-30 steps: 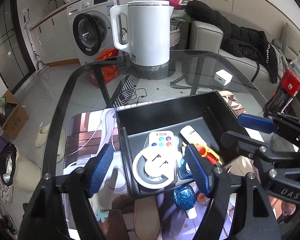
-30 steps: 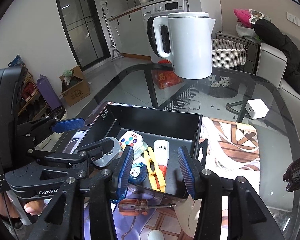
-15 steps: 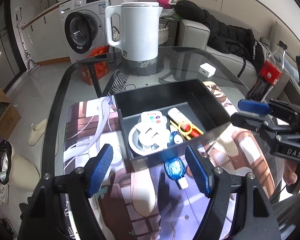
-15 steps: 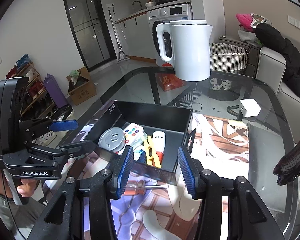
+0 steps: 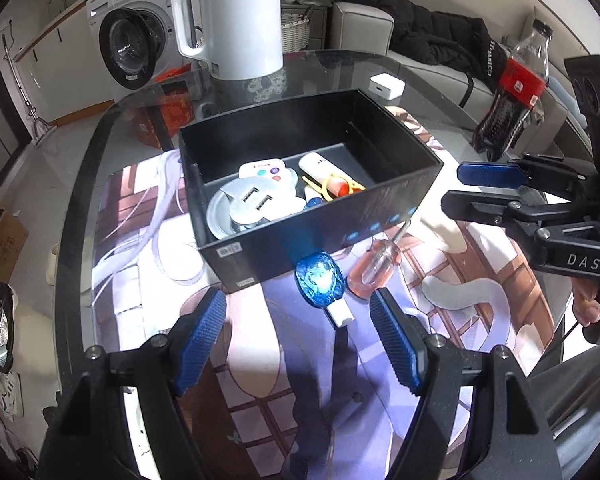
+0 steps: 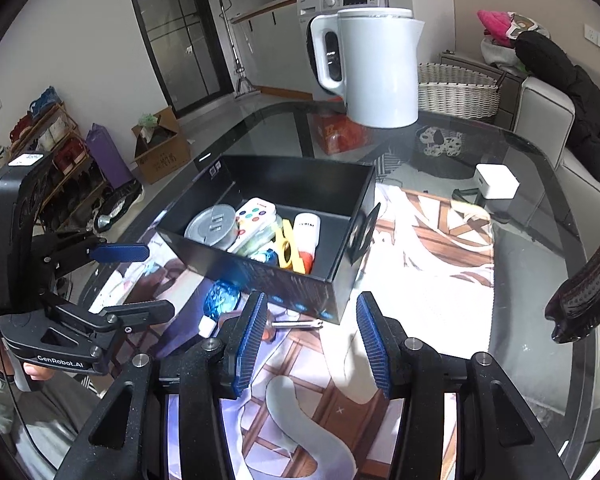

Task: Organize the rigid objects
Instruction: 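Grasp the blue crystal bottle with the left tool while the right tool grasps the orange-handled screwdriver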

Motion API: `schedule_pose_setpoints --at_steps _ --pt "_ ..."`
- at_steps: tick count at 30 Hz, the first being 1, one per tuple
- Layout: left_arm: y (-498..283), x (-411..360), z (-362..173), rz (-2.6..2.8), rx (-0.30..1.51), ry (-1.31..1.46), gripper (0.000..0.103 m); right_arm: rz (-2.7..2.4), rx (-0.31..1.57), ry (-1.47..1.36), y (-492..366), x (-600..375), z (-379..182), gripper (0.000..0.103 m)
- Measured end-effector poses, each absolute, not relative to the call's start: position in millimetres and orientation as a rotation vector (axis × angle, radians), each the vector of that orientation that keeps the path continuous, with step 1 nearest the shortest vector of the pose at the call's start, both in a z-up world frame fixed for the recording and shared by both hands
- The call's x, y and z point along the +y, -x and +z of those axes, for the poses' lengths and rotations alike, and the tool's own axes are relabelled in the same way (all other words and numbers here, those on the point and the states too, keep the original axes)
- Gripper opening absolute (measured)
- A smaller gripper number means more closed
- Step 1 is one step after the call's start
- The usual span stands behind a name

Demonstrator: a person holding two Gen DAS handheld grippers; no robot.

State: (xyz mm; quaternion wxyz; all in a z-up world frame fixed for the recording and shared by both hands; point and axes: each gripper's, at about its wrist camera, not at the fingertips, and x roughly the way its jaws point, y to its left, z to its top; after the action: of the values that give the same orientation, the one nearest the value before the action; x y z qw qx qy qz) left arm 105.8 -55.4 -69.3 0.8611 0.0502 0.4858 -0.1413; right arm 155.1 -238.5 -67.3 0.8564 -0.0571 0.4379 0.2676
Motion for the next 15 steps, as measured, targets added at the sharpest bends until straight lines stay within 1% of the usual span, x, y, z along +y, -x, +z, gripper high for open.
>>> schedule_pose_setpoints --at_steps 10,11,13,15 --pt "-122 -74 -99 -0.277 1.093 -0.139 0.073 0.579 0.978 0.142 -162 -220 -90 0.048" --pt "-124 -74 -100 -0.276 1.097 -0.139 0.071 0.58 0.981 0.137 -163 -219 -91 0.048" --pt "-127 -73 -103 -0.27 1.111 -0.138 0.058 0.578 0.986 0.135 -164 -217 -93 0.047" --pt "-129 -71 -106 -0.27 1.128 -0.126 0.048 0.567 0.991 0.149 -166 -212 -97 0.047"
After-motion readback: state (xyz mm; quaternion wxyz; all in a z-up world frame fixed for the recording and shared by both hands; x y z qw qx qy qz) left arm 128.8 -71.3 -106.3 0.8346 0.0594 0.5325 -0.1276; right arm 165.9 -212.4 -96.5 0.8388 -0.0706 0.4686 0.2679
